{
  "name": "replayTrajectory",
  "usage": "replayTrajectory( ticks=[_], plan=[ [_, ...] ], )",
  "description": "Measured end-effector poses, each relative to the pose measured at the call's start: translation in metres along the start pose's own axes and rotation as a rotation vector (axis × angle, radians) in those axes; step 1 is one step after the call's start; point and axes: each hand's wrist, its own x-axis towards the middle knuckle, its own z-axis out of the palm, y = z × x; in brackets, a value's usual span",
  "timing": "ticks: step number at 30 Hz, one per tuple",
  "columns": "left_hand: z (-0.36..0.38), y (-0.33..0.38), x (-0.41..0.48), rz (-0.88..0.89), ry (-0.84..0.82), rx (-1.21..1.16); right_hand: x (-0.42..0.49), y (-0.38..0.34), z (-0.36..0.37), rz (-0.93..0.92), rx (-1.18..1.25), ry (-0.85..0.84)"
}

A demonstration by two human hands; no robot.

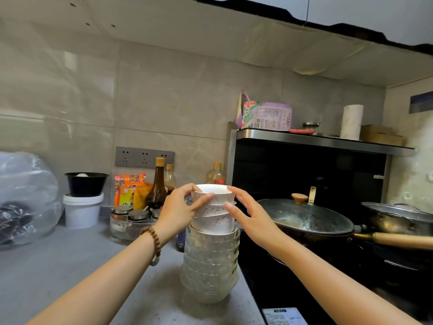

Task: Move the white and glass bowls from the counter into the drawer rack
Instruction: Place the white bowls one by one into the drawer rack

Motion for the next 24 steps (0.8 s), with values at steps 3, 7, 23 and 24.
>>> replayTrajectory(
  ticks=[3, 7, 23, 24],
  plan=[
    [0.001, 0.008, 0.002, 0.072, 0.051, -0.021, -0.002, -0.008, -0.008, -0.053, 0.012, 0.026],
    [0.008, 0.029, 0.001, 0.185, 0.109, -0.117, -0.010, -0.025, -0.032, -0.137, -0.062, 0.075],
    [0.180, 0.090, -0.078, 0.053, -0.444, -0.550, -0.172, 0.008, -0.179, 0.047, -0.102, -0.014],
    [0.194, 0.087, -0.085, 0.017, -0.457, -0.534, -0.187, 0.017, -0.181, 0.099, -0.054, -0.028]
  ],
)
